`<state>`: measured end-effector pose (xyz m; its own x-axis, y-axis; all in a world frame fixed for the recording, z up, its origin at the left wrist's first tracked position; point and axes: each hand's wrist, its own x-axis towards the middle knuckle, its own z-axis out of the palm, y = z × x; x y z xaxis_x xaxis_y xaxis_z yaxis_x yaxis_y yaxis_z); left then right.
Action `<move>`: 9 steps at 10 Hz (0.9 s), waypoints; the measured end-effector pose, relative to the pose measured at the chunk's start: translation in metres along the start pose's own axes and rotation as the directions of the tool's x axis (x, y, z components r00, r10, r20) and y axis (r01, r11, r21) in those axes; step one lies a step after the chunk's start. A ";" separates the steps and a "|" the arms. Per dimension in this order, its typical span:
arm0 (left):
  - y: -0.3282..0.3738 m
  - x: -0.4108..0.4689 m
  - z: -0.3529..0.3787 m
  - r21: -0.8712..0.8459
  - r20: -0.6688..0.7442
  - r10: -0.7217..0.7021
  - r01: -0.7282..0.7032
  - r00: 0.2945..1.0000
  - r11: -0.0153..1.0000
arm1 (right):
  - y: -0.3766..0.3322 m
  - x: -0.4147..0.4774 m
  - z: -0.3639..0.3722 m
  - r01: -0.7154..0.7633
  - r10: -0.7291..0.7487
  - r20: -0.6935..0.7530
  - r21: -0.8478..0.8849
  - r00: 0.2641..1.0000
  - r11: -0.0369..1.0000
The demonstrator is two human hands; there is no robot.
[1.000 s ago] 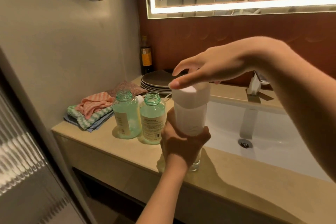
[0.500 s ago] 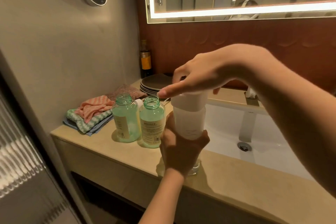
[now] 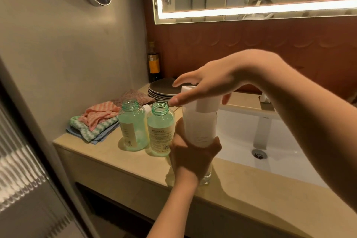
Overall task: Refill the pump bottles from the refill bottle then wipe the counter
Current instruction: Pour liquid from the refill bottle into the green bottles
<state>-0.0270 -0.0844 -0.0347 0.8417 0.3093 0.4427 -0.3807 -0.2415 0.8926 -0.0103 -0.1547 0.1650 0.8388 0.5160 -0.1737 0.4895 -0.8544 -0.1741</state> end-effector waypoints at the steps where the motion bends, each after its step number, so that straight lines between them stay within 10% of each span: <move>1: 0.002 -0.003 0.000 -0.031 -0.025 0.055 -0.056 0.998 0.998 | 0.001 0.005 0.003 -0.030 0.030 0.004 -0.088 1.000 0.996; 4: 0.004 -0.002 -0.005 -0.083 -0.013 -0.017 0.016 1.000 0.996 | 0.026 -0.013 -0.008 0.176 -0.135 -0.256 0.145 0.957 0.974; 7: 0.010 -0.002 -0.014 -0.100 0.056 -0.026 0.032 0.998 0.994 | 0.098 0.008 0.057 0.315 0.089 -0.394 0.834 0.915 0.454; 9: 0.015 0.005 -0.033 -0.160 0.210 -0.079 0.114 0.974 0.980 | 0.103 0.043 0.136 0.155 0.348 -0.268 0.934 0.898 0.321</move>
<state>-0.0413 -0.0562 -0.0158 0.9307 0.1270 0.3431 -0.3389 -0.0540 0.9393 0.0434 -0.2122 0.0080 0.9877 0.1502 0.0436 0.0645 -0.1368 -0.9885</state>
